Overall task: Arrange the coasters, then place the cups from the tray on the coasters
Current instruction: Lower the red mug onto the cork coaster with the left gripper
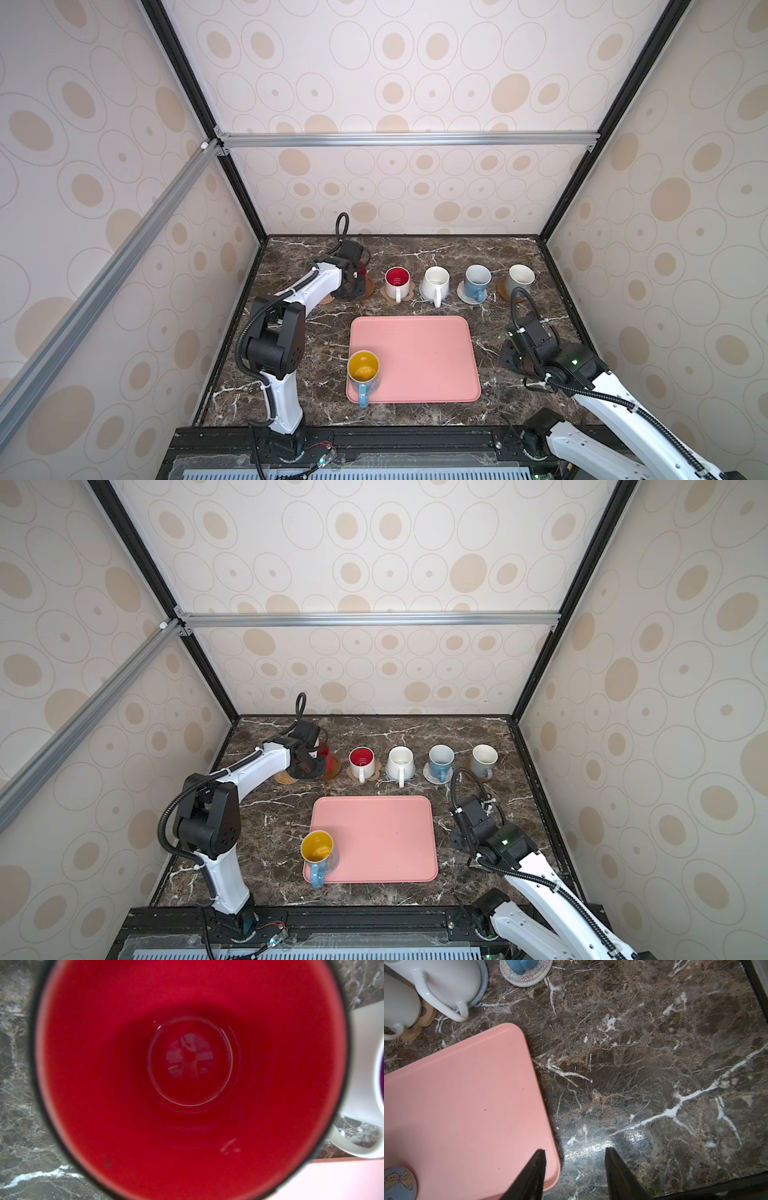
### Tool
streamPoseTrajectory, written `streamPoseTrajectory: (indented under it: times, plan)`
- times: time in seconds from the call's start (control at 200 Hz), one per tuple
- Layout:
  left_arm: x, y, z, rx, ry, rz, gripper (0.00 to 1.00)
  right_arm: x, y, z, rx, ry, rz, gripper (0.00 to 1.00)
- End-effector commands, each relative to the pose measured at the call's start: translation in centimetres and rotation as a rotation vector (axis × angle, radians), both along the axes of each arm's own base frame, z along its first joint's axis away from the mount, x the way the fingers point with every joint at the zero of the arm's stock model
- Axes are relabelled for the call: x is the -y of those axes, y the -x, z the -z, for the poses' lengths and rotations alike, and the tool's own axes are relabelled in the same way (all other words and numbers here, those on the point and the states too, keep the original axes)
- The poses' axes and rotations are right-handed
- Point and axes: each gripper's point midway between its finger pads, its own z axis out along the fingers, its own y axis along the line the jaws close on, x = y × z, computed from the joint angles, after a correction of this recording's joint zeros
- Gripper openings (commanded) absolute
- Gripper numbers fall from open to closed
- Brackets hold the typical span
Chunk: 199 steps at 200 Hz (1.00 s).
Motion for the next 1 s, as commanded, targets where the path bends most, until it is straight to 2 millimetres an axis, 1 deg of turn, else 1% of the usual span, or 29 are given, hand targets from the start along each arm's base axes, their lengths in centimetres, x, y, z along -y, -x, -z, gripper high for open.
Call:
streamPoseTrajectory:
  times: [0.0, 0.275, 0.615, 0.991]
  plan:
    - [0.5, -2.3, -2.6, 0.084, 0.019, 0.022, 0.09, 1.0, 0.7, 0.5, -0.018, 0.026, 0.035, 0.50]
    - [0.6, -3.0, -2.2, 0.072, 0.006, 0.032, 0.08, 1.1, 0.8, 0.4, -0.017, 0.026, 0.038, 0.50]
    - [0.5, -2.6, -1.3, 0.048, 0.000, 0.039, 0.08, 1.1, 0.9, 0.7, -0.023, 0.021, 0.042, 0.50]
    - [0.5, -2.7, -1.0, 0.040, -0.004, 0.044, 0.08, 1.0, 0.8, 0.9, -0.022, 0.018, 0.043, 0.50]
